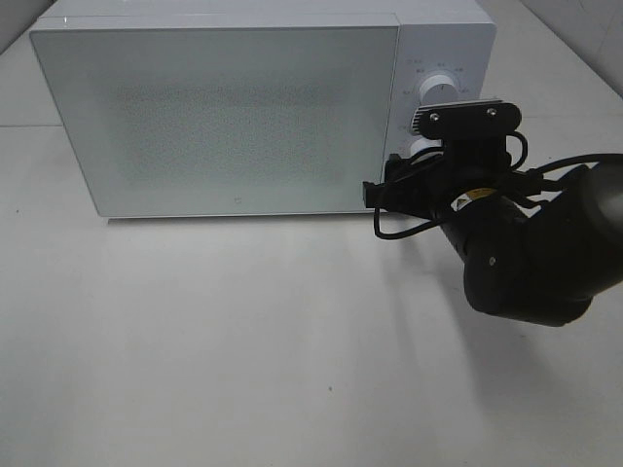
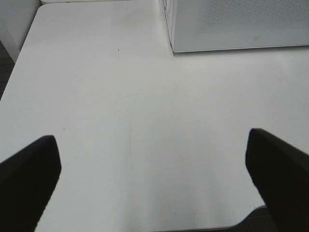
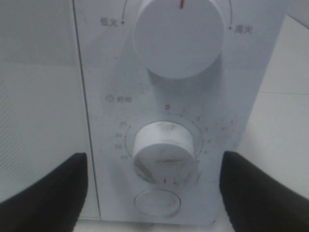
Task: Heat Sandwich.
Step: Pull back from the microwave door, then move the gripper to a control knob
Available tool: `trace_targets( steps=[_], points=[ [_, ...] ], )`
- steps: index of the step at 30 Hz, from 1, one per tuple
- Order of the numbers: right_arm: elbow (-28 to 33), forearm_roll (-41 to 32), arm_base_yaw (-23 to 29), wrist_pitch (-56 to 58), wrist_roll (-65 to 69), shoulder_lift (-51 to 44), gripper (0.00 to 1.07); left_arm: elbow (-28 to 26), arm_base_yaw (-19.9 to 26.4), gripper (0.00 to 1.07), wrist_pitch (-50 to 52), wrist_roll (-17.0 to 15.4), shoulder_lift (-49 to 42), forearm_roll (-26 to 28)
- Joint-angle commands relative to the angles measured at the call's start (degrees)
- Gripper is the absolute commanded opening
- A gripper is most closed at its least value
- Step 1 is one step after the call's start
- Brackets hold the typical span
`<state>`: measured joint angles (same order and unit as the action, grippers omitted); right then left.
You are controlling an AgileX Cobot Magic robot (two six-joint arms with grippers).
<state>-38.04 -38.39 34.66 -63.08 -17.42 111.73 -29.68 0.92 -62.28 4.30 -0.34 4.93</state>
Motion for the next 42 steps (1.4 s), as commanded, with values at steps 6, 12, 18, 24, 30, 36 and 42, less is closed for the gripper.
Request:
trace_targets(
  steps=[6, 12, 18, 24, 30, 36, 42],
  points=[
    [-4.0, 0.7, -2.2, 0.5, 0.6, 2.8, 0.74, -0.1, 0.1, 1.0, 0.9, -0.2, -0.8, 0.5],
    [-4.8, 0.7, -2.7, 0.2, 0.6, 3.1, 0.74, -0.1, 0.1, 1.0, 0.9, -0.2, -0.8, 0.5],
    [-4.8, 0.7, -2.6, 1.1, 0.6, 3.1, 0.67, -0.1, 0.1, 1.0, 0.9, -0.2, -0.8, 0.5],
    [-4.8, 0.7, -2.6, 1.8, 0.6, 3.1, 0.41, -0.1, 0.1, 1.0, 0.9, -0.2, -0.8, 0.5],
    [-4.8, 0.7, -2.6, 2.7, 0.6, 3.1, 0.12, -0.1, 0.1, 1.0, 0.9, -0.2, -0.8, 0.5],
    [-4.8, 0.7, -2.6, 2.5, 1.5, 3.1, 0.12, -0.1, 0.1, 1.0, 0.9, -0.2, -0.8, 0.5],
    [-4.8, 0.7, -2.6, 2.2, 2.9, 3.1, 0.13, -0.1, 0.1, 1.0, 0.9, -0.2, -0.8, 0.5]
  ],
)
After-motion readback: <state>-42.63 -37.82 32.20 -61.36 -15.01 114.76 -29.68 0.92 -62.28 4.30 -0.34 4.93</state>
